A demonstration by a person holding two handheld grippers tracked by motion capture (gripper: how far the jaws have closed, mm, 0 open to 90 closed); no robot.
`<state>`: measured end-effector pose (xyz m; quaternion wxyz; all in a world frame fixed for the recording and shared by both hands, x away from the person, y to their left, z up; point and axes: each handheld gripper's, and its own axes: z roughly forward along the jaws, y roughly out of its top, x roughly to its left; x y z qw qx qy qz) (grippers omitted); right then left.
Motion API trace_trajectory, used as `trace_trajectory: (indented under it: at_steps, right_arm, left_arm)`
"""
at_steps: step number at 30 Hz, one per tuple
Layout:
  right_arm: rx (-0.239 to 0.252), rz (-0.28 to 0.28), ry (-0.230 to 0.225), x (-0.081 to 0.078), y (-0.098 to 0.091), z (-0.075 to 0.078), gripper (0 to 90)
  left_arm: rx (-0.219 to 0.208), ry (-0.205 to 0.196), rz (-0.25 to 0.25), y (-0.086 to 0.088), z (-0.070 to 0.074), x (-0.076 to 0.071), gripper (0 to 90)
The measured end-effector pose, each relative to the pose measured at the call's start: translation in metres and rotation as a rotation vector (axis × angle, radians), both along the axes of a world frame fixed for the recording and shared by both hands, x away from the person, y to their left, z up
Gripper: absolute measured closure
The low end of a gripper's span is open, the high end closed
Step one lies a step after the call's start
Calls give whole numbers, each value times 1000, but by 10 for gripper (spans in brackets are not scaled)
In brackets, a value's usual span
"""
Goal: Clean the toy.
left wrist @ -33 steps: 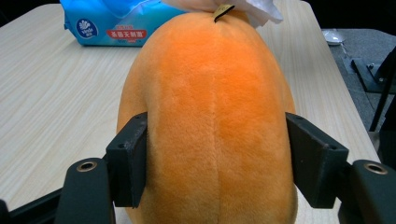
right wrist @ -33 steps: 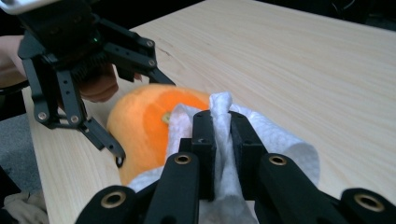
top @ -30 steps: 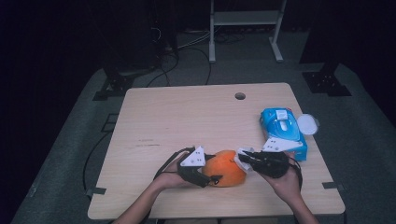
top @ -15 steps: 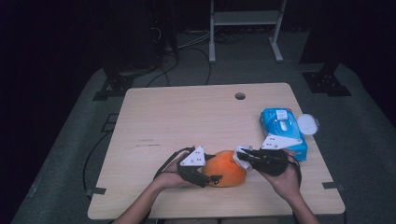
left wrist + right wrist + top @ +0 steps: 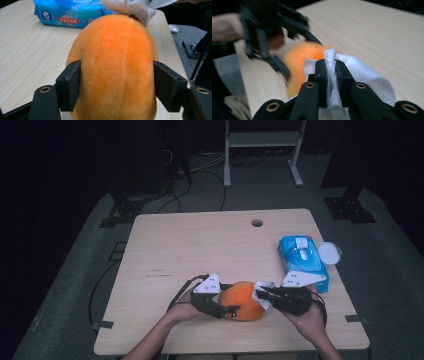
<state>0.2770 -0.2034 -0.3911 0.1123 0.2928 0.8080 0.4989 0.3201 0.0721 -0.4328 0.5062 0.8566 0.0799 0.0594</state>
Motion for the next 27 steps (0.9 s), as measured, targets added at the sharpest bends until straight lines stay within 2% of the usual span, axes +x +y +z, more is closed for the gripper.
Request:
trace_trajectory:
  at_steps: [2, 4, 5, 6, 8, 10, 11, 12, 14, 16, 18, 25, 27]
  right_arm:
    - [-18, 36, -33, 0, 14, 9, 813]
    - [-63, 60, -55, 2, 30, 11, 812]
    - [-80, 70, -60, 4, 35, 10, 813]
    - [-75, 78, -40, 8, 36, 6, 814]
    - [-71, 75, -33, 9, 34, 4, 814]
    - [-68, 47, -20, 8, 19, -3, 814]
    - [-68, 47, -20, 8, 19, -3, 814]
    - [-61, 20, 2, 7, 8, -7, 798]
    - [-56, 17, 6, 6, 4, -8, 768]
    - [-66, 11, -6, 2, 1, -8, 687]
    - [-90, 15, -24, -1, 0, -8, 680]
    - [-86, 25, -39, -4, -6, -16, 635]
    - [-93, 20, -33, -5, -7, -17, 671]
  left_arm:
    - [6, -10, -10, -2, -1, -1, 299]
    - [17, -20, -11, -2, -1, -2, 299]
    - [22, -18, -9, 0, -1, -2, 298]
    - [9, -8, -7, 4, -3, -1, 291]
    - [3, -3, -7, 5, -4, -1, 287]
    - [-6, -1, -7, 5, -5, -1, 286]
    - [-7, -1, -10, 4, -6, 0, 286]
    - [-8, 0, -10, 3, -6, 0, 282]
    - [-7, -6, -11, 2, -6, 0, 278]
    - [-3, -6, -7, 2, -6, 0, 271]
    - [-5, -2, -8, 2, -6, 0, 270]
    - [-8, 2, -6, 2, -7, 1, 262]
    - [-7, -1, -11, 1, -6, 0, 262]
